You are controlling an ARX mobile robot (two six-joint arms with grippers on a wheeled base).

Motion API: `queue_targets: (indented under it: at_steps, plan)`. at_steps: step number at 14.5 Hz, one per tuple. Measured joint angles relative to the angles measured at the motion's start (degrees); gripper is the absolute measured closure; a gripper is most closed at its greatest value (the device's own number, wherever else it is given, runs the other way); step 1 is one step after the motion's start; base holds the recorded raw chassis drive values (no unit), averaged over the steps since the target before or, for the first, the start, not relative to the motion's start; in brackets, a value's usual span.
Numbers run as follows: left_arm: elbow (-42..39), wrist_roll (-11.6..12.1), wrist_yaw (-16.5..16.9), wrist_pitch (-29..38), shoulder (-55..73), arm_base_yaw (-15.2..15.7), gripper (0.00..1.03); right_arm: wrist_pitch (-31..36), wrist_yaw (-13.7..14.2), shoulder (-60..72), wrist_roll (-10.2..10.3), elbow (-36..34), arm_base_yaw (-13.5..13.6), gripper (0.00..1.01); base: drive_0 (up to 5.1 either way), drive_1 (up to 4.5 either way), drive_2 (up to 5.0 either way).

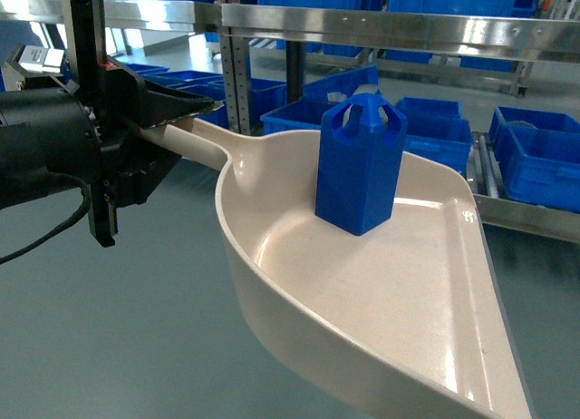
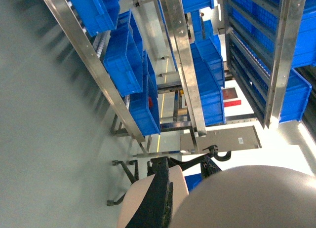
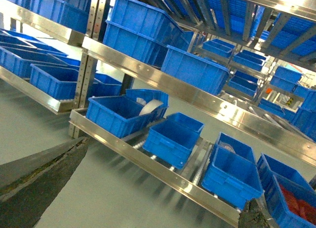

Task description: Place part in tray to right shelf

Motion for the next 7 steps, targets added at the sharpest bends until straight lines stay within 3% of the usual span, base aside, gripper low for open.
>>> queue_targets:
  at_steps: [7]
  plan:
    - [0.00,0.00,0.02,0.00,0.00,-0.04,0.90,-0.02,0.00,0.00,0.00,0.00,0.02,0.03,-1.6,-1.58,-1.6]
